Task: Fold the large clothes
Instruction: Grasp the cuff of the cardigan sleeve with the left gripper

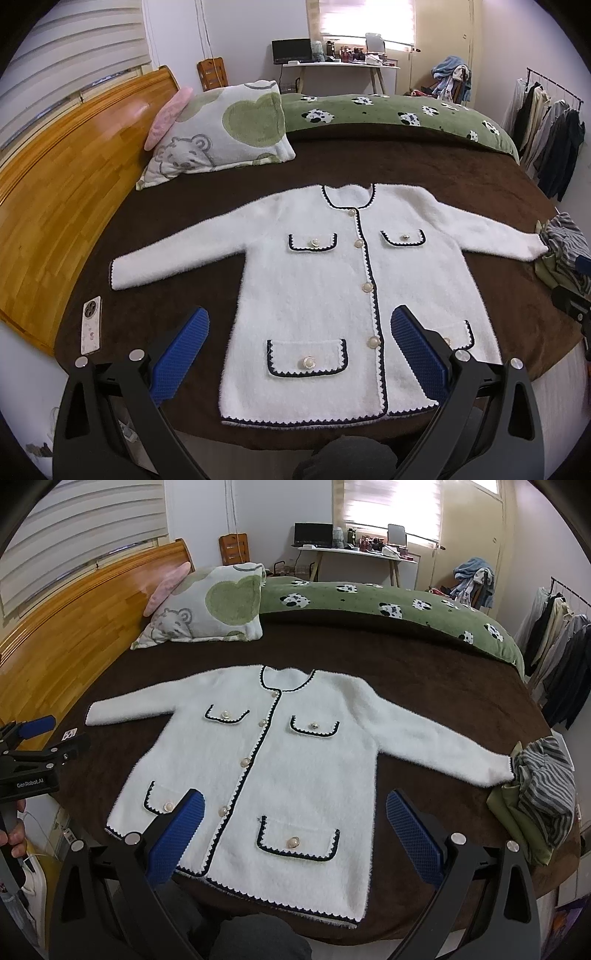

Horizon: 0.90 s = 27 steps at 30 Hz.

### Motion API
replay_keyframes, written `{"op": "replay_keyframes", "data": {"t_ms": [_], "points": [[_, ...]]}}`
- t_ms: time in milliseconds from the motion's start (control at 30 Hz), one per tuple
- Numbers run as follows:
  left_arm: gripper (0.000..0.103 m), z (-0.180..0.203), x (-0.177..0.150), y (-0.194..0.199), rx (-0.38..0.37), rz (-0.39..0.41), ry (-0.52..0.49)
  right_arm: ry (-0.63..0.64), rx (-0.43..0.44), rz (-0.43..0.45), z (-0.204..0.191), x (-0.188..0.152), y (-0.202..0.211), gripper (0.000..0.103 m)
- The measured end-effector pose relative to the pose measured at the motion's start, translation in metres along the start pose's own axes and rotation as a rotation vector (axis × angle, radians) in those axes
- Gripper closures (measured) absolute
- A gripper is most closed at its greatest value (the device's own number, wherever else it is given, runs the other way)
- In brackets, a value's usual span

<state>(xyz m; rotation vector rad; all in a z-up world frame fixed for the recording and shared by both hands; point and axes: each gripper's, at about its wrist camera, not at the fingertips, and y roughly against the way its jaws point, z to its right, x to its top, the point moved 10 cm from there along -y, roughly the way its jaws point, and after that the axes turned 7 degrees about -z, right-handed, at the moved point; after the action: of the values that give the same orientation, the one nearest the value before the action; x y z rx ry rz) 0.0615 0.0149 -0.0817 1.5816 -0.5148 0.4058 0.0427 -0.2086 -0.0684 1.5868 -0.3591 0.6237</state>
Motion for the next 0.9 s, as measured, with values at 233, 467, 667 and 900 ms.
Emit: {"op": "replay_keyframes", "data": {"t_ms": [233, 467, 667, 900], "points": [[0.006, -0.012, -0.002, -0.016, 0.018, -0.014, 0.019, -0.011, 0.005, -0.015, 0.0, 0.002, -0.017, 0.005], [0.006, -0.045, -0.002, -0.048, -0.001, -0.028, 0.086, 0.007, 0.034, -0.032, -0.018, 0.02, -0.053, 0.006], [0.006, -0.115, 0.01, -0.078, 0.019, -0.003, 0.23, 0.066, 0.073, -0.006, -0.063, 0.073, -0.092, 0.005], [0.006, -0.226, -0.002, -0.135, 0.031, -0.012, 0.448, 0.18, 0.103, 0.034, -0.147, 0.135, -0.146, 0.005]]}}
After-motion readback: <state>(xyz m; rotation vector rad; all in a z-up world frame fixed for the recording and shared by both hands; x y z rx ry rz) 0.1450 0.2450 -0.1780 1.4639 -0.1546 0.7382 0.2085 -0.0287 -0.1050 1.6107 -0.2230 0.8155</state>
